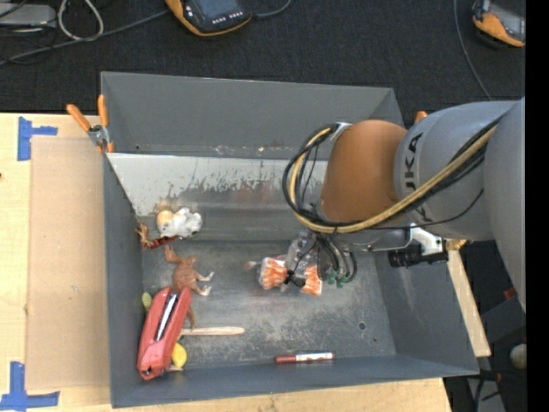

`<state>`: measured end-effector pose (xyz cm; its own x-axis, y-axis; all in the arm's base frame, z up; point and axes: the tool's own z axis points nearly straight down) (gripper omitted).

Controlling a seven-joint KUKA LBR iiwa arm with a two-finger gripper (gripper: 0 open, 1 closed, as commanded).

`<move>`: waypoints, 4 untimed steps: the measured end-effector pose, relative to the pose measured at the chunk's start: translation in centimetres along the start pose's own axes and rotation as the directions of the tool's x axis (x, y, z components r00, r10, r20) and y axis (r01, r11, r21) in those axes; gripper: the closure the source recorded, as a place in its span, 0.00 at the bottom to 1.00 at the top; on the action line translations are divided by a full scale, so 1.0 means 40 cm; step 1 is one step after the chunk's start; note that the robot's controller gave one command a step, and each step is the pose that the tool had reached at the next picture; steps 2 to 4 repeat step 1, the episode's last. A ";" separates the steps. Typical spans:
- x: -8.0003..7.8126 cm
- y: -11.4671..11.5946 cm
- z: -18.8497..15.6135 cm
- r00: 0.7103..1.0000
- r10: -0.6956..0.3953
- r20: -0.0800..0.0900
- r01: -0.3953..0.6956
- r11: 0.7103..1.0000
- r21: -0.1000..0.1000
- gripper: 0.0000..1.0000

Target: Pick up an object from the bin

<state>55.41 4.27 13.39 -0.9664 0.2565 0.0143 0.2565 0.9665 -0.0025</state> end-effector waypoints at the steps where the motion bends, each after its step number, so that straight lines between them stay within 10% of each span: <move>1: -0.003 0.000 -0.188 1.000 -0.031 -0.002 0.031 1.000 0.001 1.00; 4: -0.003 0.000 -0.188 1.000 -0.031 -0.002 0.031 1.000 0.001 1.00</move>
Offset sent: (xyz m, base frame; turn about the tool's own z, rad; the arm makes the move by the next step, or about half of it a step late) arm 0.0143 0.0054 -0.0639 -0.0069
